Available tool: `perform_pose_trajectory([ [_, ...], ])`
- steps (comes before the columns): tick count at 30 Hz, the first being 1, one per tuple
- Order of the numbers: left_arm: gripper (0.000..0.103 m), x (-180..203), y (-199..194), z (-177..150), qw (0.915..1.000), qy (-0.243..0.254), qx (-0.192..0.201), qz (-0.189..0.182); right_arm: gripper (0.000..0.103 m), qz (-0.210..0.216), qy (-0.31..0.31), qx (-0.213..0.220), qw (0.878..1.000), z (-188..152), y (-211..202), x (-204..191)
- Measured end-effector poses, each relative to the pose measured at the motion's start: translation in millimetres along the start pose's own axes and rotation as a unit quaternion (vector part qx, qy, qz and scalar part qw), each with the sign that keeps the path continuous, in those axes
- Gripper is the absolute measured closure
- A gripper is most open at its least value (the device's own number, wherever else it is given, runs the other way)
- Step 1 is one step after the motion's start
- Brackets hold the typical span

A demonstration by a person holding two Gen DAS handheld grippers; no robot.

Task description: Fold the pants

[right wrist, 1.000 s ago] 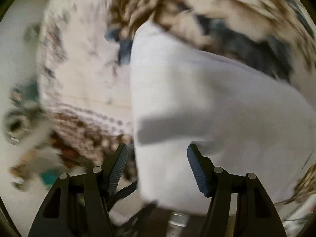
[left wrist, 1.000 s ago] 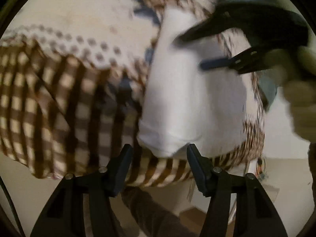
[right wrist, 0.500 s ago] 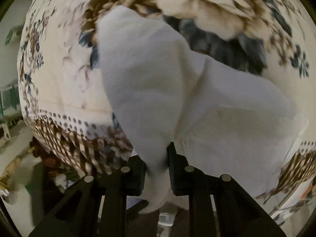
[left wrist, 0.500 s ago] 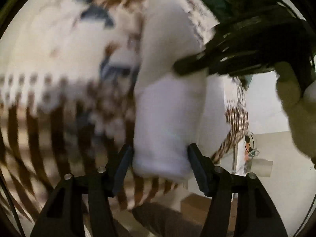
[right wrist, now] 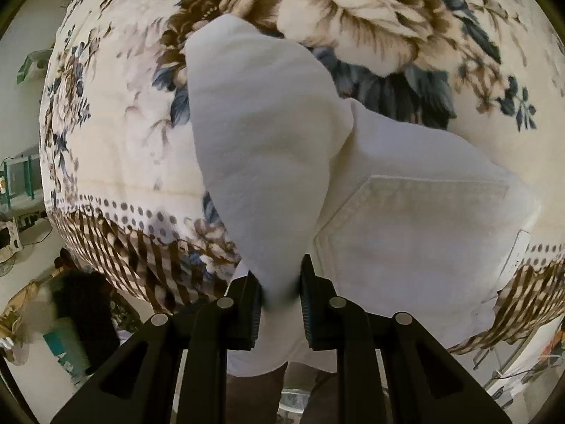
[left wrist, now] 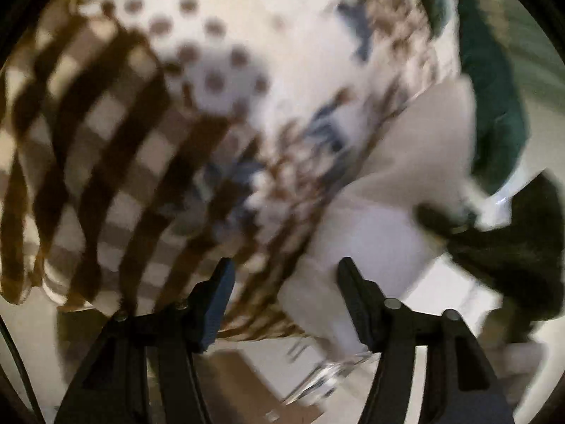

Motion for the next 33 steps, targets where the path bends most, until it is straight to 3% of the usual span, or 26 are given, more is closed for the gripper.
perform_pose_trajectory([
  [3, 0.040, -8, 1, -11, 0.9985, 0.029, -0.024, 0.040, 0.083, 0.011, 0.009, -0.010, 1.000, -1, 3, 0],
  [6, 0.043, -32, 2, -35, 0.9892, 0.049, -0.072, 0.118, 0.084, 0.001, 0.009, 0.009, 1.000, 5, 0, 2],
  [8, 0.043, -45, 1, -50, 0.9897, 0.027, -0.078, 0.117, 0.084, 0.021, 0.020, -0.001, 1.000, 7, -1, 3],
  [10, 0.042, -44, -12, -51, 0.9925, 0.018, -0.052, 0.109, 0.083, 0.033, 0.018, -0.008, 0.999, 8, 0, -2],
  [13, 0.041, -26, -37, -38, 0.9930, 0.044, -0.001, 0.110, 0.060, 0.077, -0.025, -0.017, 0.997, 6, 1, -33],
  [15, 0.030, -7, -53, -26, 0.9914, 0.057, 0.040, 0.111, 0.046, 0.117, -0.050, -0.021, 0.992, 0, -3, -48],
  [17, 0.023, 15, -59, -16, 0.9925, 0.068, 0.072, 0.072, 0.034, 0.113, -0.056, 0.009, 0.992, -2, -15, -38],
  [18, 0.018, 28, -58, -8, 0.9921, 0.077, 0.080, 0.058, 0.027, 0.110, -0.045, 0.025, 0.993, -3, -21, -23],
  [20, 0.014, 47, -45, 1, 0.9906, 0.107, 0.073, 0.044, 0.027, 0.113, -0.005, 0.041, 0.993, -10, -27, 13],
  [24, 0.014, 81, 6, 32, 0.9865, 0.151, 0.035, 0.052, 0.027, 0.102, 0.105, 0.077, 0.986, -28, -29, 115],
  [28, 0.014, 102, 45, 77, 0.9807, 0.175, 0.015, 0.085, 0.025, 0.088, 0.214, 0.087, 0.969, -50, -4, 220],
  [31, 0.015, 113, 62, 97, 0.9748, 0.196, 0.010, 0.106, 0.025, 0.133, 0.271, 0.082, 0.950, -55, 29, 268],
  [33, 0.024, 112, 71, 108, 0.9718, 0.208, 0.008, 0.110, 0.025, 0.152, 0.278, 0.075, 0.946, -49, 56, 284],
])
Point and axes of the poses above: each gripper's, at about its wrist camera, not at the fingertips, and y roughly the way its jaws point, x to its right, z to its top, the point moved 8 cm from there along y, roughly the way its jaws point, and after that the axes turned 13 degrees about -z, right-handed, at the moved point
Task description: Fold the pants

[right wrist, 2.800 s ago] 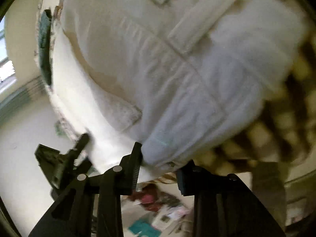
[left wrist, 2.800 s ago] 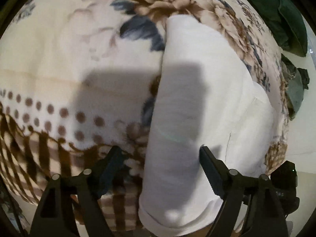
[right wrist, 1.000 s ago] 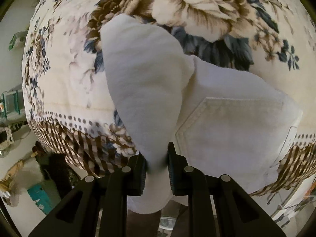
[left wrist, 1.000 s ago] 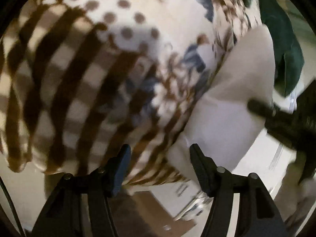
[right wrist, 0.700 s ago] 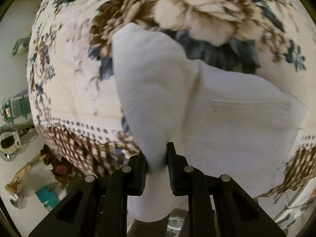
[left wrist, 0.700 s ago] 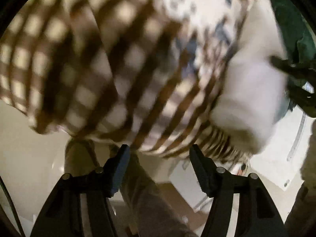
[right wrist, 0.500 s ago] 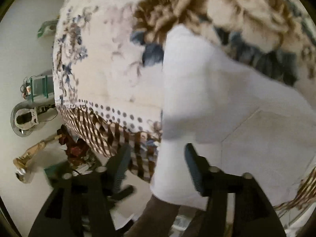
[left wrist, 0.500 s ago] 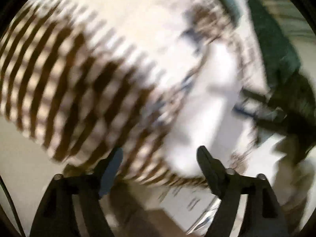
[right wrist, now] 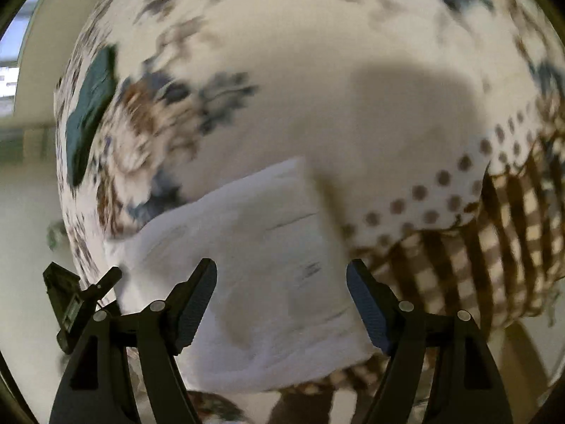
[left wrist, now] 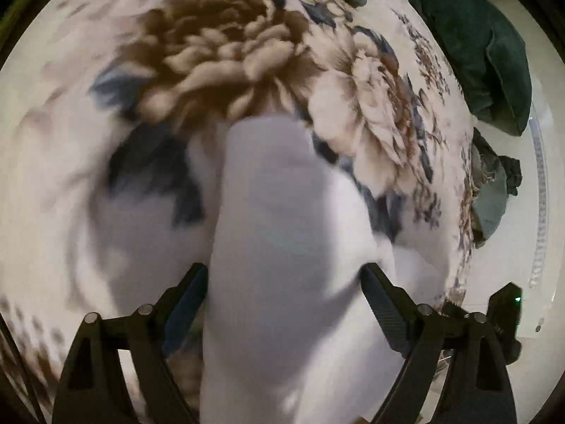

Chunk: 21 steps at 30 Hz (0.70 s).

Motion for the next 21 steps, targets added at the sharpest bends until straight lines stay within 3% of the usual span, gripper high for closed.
perform_pose_trajectory([
  [1, 0.034, -3, -1, -1, 1.0000, 0.006, -0.002, 0.006, 0.025, 0.011, 0.001, -0.002, 1.000, 2, 6, 1],
  [4, 0.045, -10, 4, 6, 0.9998, 0.013, 0.001, 0.012, 0.026, 0.083, -0.011, -0.007, 0.996, 3, 23, -15],
  [5, 0.048, -13, 4, 9, 0.9999, 0.007, 0.003, 0.007, 0.037, 0.093, -0.028, 0.011, 0.995, 4, 21, -24],
  [6, 0.050, -18, 5, 13, 0.9999, -0.010, 0.008, -0.005, 0.066, 0.081, -0.049, 0.026, 0.995, 4, 19, -30],
  [7, 0.053, -28, 1, 16, 0.9992, -0.031, 0.014, -0.018, 0.081, 0.047, -0.070, 0.047, 0.995, 5, 17, -32],
  [8, 0.055, -37, -3, 19, 0.9976, -0.054, 0.022, -0.038, 0.087, 0.032, -0.080, 0.075, 0.993, 8, 9, -33],
  [9, 0.055, -47, -4, 22, 0.9943, -0.079, 0.030, -0.064, 0.087, 0.026, -0.073, 0.086, 0.993, 12, 6, -31],
  [10, 0.055, -53, -4, 22, 0.9910, -0.098, 0.032, -0.085, 0.087, 0.023, -0.061, 0.090, 0.994, 19, 6, -26],
  [11, 0.055, -51, -3, 22, 0.9914, -0.095, 0.031, -0.083, 0.087, 0.032, -0.049, 0.074, 0.996, 23, 11, -23],
  [13, 0.053, -37, -4, 21, 0.9968, -0.059, 0.026, -0.048, 0.085, 0.052, -0.042, 0.040, 0.997, 23, 19, -22],
  [14, 0.047, -30, -5, 20, 0.9979, -0.047, 0.020, -0.040, 0.081, 0.060, -0.042, 0.025, 0.997, 22, 19, -23],
  [16, 0.039, -13, -12, 13, 0.9994, -0.018, 0.008, -0.028, 0.053, 0.080, -0.033, -0.003, 0.996, 12, 14, -15],
  [17, 0.035, -6, -17, 8, 0.9997, -0.006, 0.010, -0.023, 0.027, 0.086, -0.028, -0.003, 0.996, 6, 9, -10],
  [18, 0.032, 0, -23, 1, 0.9998, 0.004, 0.014, -0.015, 0.020, 0.094, -0.020, 0.005, 0.995, 1, 0, -5],
  [21, 0.015, 6, -35, -23, 0.9996, 0.007, 0.017, -0.022, 0.020, 0.127, 0.033, 0.005, 0.991, -36, -9, 17],
])
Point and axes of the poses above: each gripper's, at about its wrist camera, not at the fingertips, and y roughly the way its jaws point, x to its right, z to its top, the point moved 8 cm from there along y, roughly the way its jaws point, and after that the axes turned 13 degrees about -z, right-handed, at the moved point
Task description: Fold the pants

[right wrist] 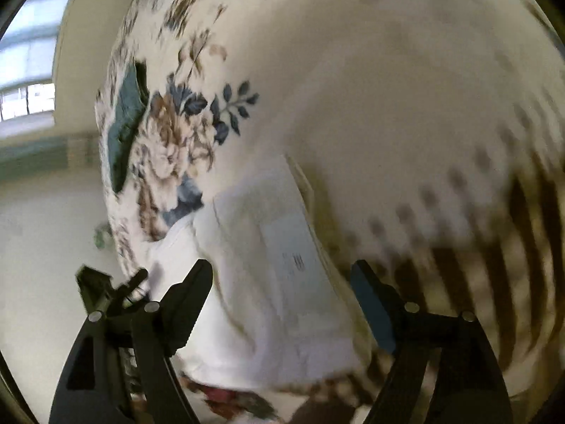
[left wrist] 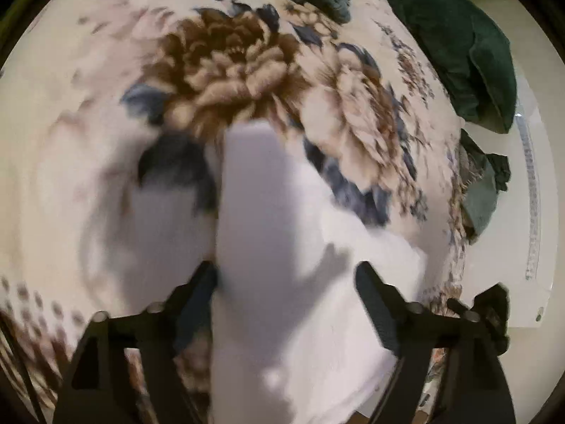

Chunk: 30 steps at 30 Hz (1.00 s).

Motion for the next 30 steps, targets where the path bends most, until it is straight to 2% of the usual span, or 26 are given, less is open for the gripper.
perform_pose_trajectory([
  [2, 0.014, -2, -3, -20, 0.9991, -0.026, -0.005, -0.033, 0.020, 0.043, 0.054, -0.019, 0.997, -39, 7, 18],
  [4, 0.014, -4, -3, -33, 0.9978, -0.039, -0.002, -0.053, 0.020, 0.085, 0.091, -0.034, 0.992, -63, 20, 24],
  [5, 0.014, -5, -2, -37, 0.9978, -0.040, -0.005, -0.052, 0.020, 0.120, 0.112, -0.049, 0.985, -76, 34, 23],
  [6, 0.014, -8, 3, -40, 0.9982, -0.040, -0.010, -0.043, 0.020, 0.133, 0.125, -0.054, 0.982, -84, 49, 22],
  [9, 0.014, -28, 21, -47, 0.9970, -0.062, -0.039, -0.025, 0.018, 0.140, 0.116, -0.066, 0.981, -93, 94, 12],
  [11, 0.014, -35, 33, -51, 0.9954, -0.072, -0.056, -0.029, 0.016, 0.155, 0.104, -0.050, 0.981, -87, 108, -5],
  [16, 0.013, -35, 45, -47, 0.9953, -0.057, -0.073, -0.028, 0.012, 0.185, 0.070, -0.004, 0.980, -72, 95, -47],
  [20, 0.007, -36, 53, -46, 0.9936, -0.060, -0.087, -0.040, 0.012, 0.148, 0.056, -0.014, 0.987, -73, 130, -46],
  [23, 0.006, -33, 58, -42, 0.9944, -0.052, -0.082, -0.040, 0.012, 0.129, 0.054, -0.001, 0.990, -70, 134, -60],
  [24, 0.009, -26, 57, -41, 0.9953, -0.038, -0.077, -0.046, 0.016, 0.119, 0.040, 0.008, 0.992, -73, 134, -69],
  [25, 0.022, -19, 54, -42, 0.9961, -0.021, -0.074, -0.044, 0.024, 0.099, 0.019, 0.018, 0.995, -77, 132, -77],
  [26, 0.041, -14, 52, -42, 0.9967, -0.008, -0.071, -0.038, 0.041, 0.068, -0.002, 0.029, 0.997, -83, 130, -83],
  [27, 0.050, -9, 49, -43, 0.9970, 0.002, -0.069, -0.035, 0.050, 0.062, -0.006, 0.034, 0.997, -86, 128, -85],
  [28, 0.065, -4, 43, -44, 0.9975, 0.011, -0.063, -0.030, 0.055, 0.057, -0.008, 0.041, 0.998, -89, 125, -87],
  [30, 0.071, 9, 32, -47, 0.9977, 0.022, -0.052, -0.037, 0.064, 0.054, -0.009, 0.053, 0.997, -92, 114, -90],
])
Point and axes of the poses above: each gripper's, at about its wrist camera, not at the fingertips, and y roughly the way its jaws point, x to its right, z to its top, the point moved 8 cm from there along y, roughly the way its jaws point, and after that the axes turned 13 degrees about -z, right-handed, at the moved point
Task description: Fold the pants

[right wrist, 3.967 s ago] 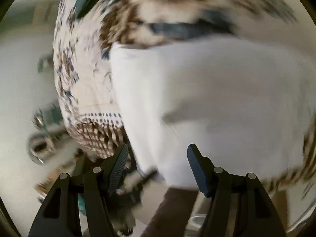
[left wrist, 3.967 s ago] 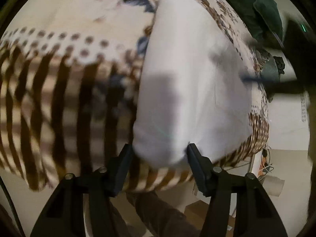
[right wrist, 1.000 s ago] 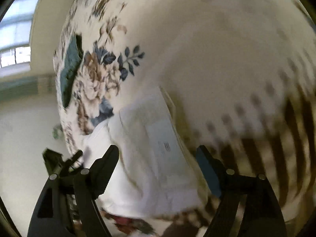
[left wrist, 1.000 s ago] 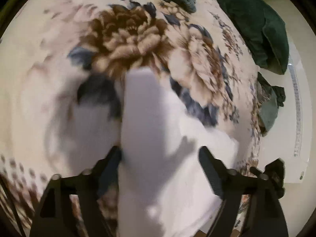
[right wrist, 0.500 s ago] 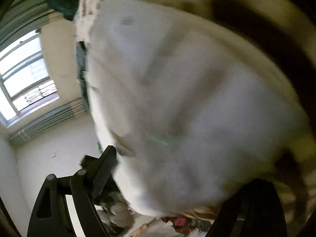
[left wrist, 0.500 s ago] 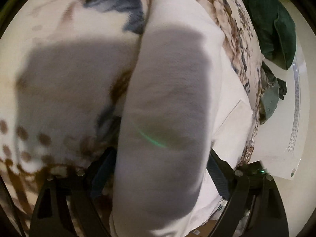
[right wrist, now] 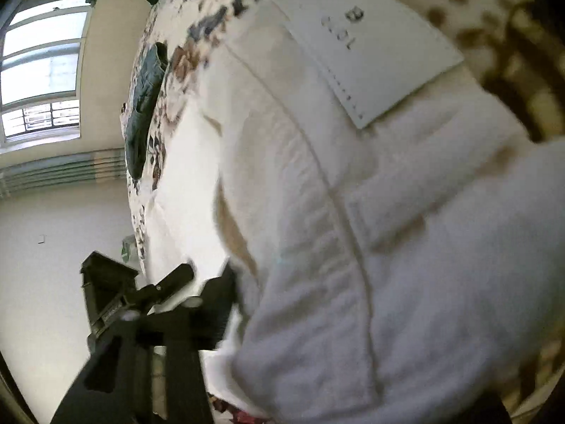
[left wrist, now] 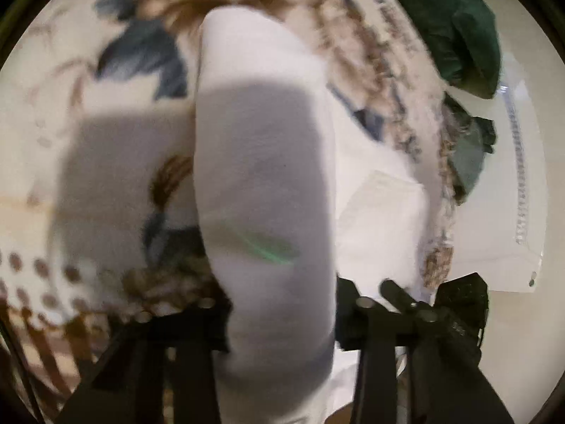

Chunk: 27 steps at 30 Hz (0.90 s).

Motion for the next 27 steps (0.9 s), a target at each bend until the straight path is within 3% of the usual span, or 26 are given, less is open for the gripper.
perform_pose_trajectory([
  [8, 0.076, 60, -41, -16, 0.9993, 0.028, 0.023, -0.011, 0.070, 0.009, -0.008, 0.026, 1.000, 14, -74, -27],
  [11, 0.076, 87, -55, -11, 0.9989, 0.037, 0.025, -0.015, 0.070, 0.012, -0.018, 0.029, 0.999, 22, -98, -43],
  [13, 0.076, 104, -65, -6, 0.9983, 0.049, 0.026, -0.014, 0.072, 0.017, -0.025, 0.032, 0.999, 25, -129, -33],
  [18, 0.076, 145, -97, 14, 0.9967, 0.067, 0.035, -0.031, 0.073, 0.034, -0.034, 0.058, 0.997, 34, -190, -71],
  [23, 0.076, 171, -128, 71, 0.9940, 0.080, 0.053, -0.053, 0.073, 0.040, -0.046, 0.090, 0.994, 63, -214, -129],
  [27, 0.076, 174, -152, 156, 0.9918, 0.093, 0.059, -0.065, 0.073, 0.046, -0.044, 0.115, 0.991, 108, -199, -192],
])
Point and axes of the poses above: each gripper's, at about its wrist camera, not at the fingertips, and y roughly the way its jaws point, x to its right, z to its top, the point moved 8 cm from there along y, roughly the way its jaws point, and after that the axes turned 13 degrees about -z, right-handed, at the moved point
